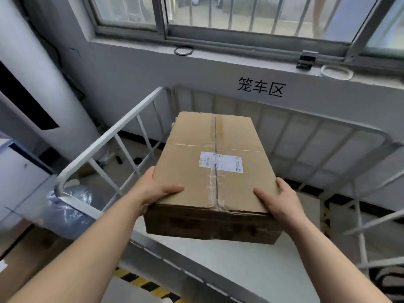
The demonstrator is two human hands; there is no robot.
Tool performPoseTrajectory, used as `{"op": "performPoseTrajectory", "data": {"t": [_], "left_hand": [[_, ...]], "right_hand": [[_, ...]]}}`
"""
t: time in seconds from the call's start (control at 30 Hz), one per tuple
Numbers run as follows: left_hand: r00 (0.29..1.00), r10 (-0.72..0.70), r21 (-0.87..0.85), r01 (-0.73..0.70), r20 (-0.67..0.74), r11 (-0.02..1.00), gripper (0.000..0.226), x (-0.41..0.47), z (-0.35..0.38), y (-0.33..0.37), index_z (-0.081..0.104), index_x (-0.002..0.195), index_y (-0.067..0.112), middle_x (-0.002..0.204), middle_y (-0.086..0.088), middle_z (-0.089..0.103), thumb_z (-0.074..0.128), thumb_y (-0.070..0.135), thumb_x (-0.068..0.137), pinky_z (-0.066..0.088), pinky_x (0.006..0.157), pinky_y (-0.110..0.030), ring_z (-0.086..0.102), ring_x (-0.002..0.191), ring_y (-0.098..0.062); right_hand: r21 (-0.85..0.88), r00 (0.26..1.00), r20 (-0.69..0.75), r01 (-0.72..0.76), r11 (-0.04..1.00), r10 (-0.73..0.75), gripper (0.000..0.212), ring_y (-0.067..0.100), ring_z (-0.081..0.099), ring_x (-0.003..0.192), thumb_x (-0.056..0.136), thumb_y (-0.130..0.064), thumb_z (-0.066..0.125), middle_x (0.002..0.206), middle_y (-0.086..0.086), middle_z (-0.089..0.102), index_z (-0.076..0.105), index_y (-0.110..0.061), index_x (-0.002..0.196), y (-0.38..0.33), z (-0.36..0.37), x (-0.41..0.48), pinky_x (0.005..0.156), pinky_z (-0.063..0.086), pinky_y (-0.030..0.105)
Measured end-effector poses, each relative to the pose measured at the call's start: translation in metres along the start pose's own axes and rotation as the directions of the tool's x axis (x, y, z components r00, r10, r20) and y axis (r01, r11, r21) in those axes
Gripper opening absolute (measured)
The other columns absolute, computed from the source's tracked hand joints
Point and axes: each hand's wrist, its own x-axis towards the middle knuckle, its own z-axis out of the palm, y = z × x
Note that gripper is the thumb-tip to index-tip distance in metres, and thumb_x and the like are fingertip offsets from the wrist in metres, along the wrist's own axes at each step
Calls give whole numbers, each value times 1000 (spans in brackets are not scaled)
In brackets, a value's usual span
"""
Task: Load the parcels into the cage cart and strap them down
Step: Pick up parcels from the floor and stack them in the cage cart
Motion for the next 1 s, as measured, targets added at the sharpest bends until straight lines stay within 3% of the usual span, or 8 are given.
{"op": "performPoseTrajectory", "data": {"t": [0.13, 0.57, 0.77, 0.87, 1.0], "left_hand": [[997, -45, 66, 41, 56, 997, 67, 58, -32, -6, 47, 118, 23, 102, 5, 61, 89, 19, 65, 49, 69, -29, 59, 90, -13], [981, -160, 135, 145, 113, 980, 61, 235, -54, -76, 45, 116, 25, 99, 11, 58, 86, 20, 70, 43, 64, -23, 55, 86, -5], [969, -216, 163, 196, 117, 967, 76, 316, -61, -129, 44, 128, 25, 113, 6, 60, 88, 26, 66, 47, 77, -30, 58, 97, -13], [968, -213, 159, 192, 135, 969, 80, 354, -64, -153, 39, 136, 25, 104, 11, 57, 85, 20, 70, 42, 68, -22, 54, 89, -5], [968, -204, 178, 177, 148, 968, 91, 406, -72, -189, 32, 144, 26, 116, 9, 54, 85, 21, 70, 40, 73, -23, 53, 92, -8]], "right_hand": [[26, 997, -14, -75, 997, 75, 89, 27, 49, 126, 73, -57, 70, 145, -3, 46, 31, -27, 147, -14, 49, 13, 107, 37, 49], [1, 978, 47, -206, 979, 205, 74, 26, 50, 124, 80, -49, 69, 139, -3, 50, 37, -24, 141, -15, 184, 114, 104, 39, 48], [-27, 964, 51, -261, 965, 262, 75, 25, 50, 123, 80, -52, 67, 139, -7, 49, 33, -30, 143, 3, 254, 161, 102, 41, 44], [-49, 952, 53, -298, 953, 300, 63, 25, 51, 121, 83, -49, 64, 134, -8, 52, 38, -30, 136, 11, 293, 181, 96, 39, 40], [-36, 944, 32, -328, 944, 329, 64, 26, 51, 121, 82, -50, 65, 135, -9, 52, 36, -32, 137, 28, 349, 202, 94, 39, 39]]}}
